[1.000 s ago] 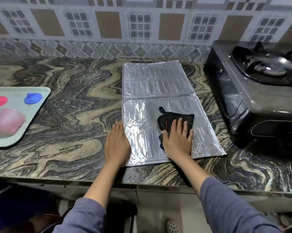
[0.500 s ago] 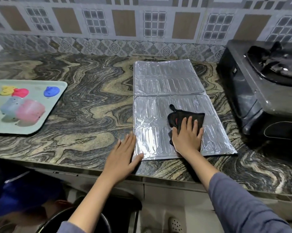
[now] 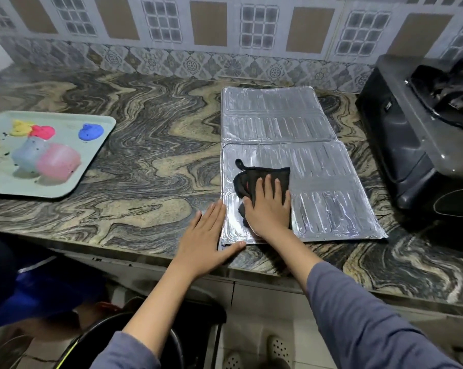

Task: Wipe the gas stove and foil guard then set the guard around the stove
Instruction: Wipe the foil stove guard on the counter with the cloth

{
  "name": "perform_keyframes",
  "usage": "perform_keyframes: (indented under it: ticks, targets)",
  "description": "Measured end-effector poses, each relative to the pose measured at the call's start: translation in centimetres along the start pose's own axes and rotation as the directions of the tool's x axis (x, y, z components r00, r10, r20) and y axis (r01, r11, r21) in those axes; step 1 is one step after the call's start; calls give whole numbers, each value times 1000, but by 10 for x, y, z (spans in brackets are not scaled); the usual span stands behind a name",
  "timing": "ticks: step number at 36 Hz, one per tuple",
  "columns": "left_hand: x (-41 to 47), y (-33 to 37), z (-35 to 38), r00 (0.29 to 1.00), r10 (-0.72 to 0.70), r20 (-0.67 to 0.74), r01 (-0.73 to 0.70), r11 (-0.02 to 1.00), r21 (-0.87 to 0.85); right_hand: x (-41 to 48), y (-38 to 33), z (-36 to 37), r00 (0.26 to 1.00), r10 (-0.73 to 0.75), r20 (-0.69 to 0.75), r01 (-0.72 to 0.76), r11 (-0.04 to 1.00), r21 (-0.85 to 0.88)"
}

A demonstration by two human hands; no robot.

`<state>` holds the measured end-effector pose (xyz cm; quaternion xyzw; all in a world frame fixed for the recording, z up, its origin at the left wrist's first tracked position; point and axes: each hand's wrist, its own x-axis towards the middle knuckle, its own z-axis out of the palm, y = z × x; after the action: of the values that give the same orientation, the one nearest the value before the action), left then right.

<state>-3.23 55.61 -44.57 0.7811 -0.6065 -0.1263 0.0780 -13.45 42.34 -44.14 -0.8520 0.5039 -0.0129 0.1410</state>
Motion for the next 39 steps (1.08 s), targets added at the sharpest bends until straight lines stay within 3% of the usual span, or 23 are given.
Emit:
perform_keyframes:
  ticks: [7,12,19,27,39]
  targets:
    - [1,3,0,999,-27,24,27,1000,10,-3,-1,-2,966,-237,104,239,971,-8]
    - [2,4,-1,999,-36,25,36,999,30,-10,1,-4,935,-318,159,320,947,12]
    - [1,9,5,996,-90,11,90,996,6,-19,1,-3,923,-336,186,339,941,17]
    - [-28,38,29,958,-199,-205,189,980,-67,-20,1,-2,919,-344,192,348,937,11]
    - [-24,59,32,909,-361,-207,358,932,-52,-32,35,-13,869,-441,226,448,894,19]
